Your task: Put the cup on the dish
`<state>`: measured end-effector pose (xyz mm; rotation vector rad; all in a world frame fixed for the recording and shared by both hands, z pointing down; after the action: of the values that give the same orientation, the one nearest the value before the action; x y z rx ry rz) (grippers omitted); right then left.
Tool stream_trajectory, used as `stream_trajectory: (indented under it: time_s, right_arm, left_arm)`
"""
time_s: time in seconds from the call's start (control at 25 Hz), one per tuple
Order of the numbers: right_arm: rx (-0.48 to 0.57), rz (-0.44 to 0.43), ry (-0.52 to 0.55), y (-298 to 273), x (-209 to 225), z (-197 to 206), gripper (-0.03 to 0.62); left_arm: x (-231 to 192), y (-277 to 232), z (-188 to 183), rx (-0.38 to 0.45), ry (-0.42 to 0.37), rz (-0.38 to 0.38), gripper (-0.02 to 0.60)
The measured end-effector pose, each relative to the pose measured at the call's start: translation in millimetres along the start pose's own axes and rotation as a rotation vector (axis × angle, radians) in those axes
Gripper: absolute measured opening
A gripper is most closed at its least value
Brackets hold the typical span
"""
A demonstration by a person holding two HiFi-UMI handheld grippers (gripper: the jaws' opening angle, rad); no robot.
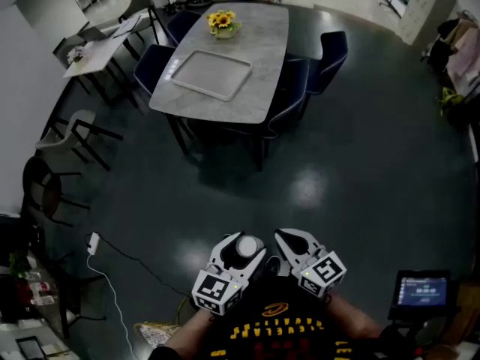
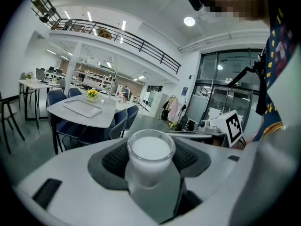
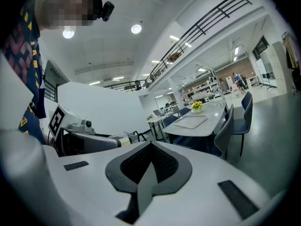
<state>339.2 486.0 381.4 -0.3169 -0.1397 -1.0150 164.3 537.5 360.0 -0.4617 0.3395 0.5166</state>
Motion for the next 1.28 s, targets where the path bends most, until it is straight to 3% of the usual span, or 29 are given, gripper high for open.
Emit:
stream_trajectory:
  time_s: [0.32,0.6,1.0,1.28]
  right_arm:
    - [-0.003,0.003,-0.004,52.5,-7.7,11.7,0.000]
    - [0.027,-0.002,0.085,54.3,-12.4,-8.0,0.000]
    - [0.021,-0.013,0.100,53.5,-15.8,3.9,0.000]
    - [0.066,0.015,0.248,40.7,-25.8,-13.7,0.000]
  left_arm:
    - [44.6,10.4,5.3,0.022,-0.009,-0.028,0.270]
    - [49.6,15.6,-5.5,0.042,-0.035,-0.043,0.270]
    - [50.8,17.6,3.9,0.025,-0.011,-0.051,0.270]
    - [32.7,21.7,-9.5,-0.006,-0.123,-0.066,0.270]
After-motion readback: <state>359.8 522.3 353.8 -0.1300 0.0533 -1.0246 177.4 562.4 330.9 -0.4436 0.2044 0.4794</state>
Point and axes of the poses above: the fingertips, and each gripper's own axes: y backward along the fingers, x to its right, z out of its underside, the point moved 9 cm from there along y, backward along the fingers, and after that the axes turned 7 degrees about y, right-handed, at the moved point
